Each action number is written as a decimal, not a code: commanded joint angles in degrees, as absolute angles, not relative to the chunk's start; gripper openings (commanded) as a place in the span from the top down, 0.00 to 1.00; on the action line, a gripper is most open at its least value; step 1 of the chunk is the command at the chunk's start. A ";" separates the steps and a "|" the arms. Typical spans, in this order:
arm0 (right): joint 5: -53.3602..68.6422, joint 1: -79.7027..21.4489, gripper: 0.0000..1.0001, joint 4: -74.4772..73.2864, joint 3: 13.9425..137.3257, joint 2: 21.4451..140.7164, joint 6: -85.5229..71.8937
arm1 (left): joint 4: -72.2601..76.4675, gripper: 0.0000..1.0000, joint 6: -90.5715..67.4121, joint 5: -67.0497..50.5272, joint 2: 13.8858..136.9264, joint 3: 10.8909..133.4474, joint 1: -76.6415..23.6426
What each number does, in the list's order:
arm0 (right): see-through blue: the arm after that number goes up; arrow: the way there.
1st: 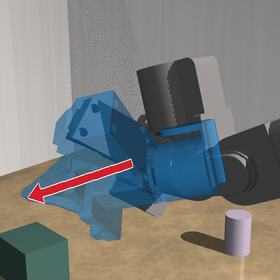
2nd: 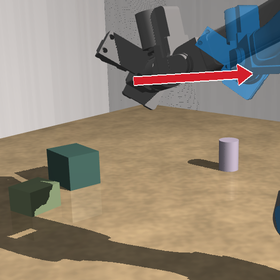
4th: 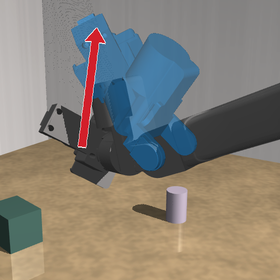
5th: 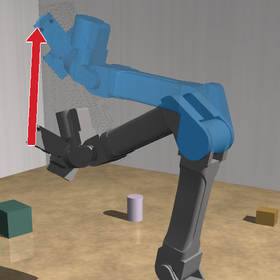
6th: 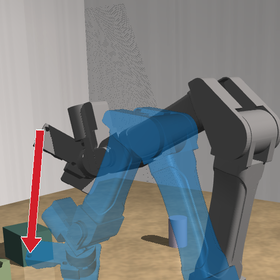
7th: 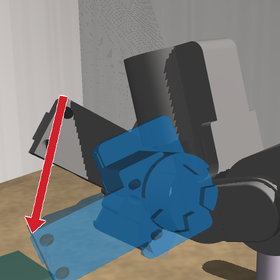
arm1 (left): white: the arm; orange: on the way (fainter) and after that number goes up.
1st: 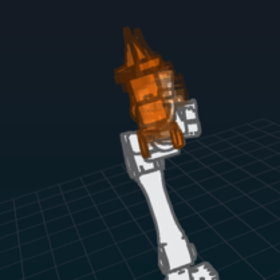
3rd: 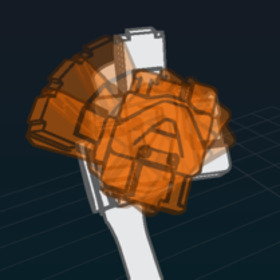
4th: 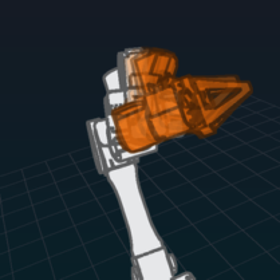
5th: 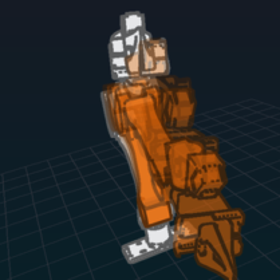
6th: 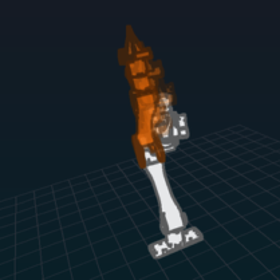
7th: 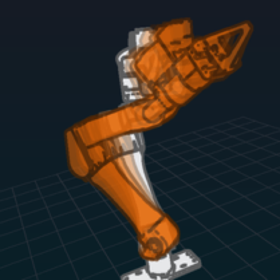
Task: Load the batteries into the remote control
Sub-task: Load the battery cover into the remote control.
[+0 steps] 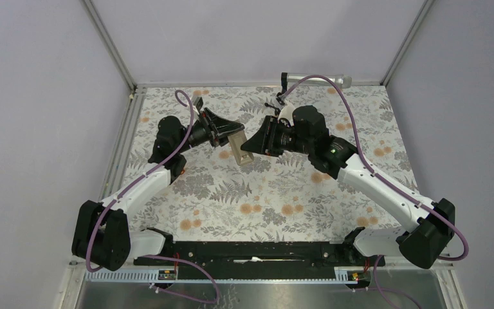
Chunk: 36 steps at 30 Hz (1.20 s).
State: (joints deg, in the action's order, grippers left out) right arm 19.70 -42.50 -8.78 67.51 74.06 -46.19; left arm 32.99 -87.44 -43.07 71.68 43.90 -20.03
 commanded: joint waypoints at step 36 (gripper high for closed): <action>27.45 -40.98 0.43 4.84 58.56 73.22 -51.77 | 42.43 1.00 -95.63 -39.51 70.48 47.90 -20.24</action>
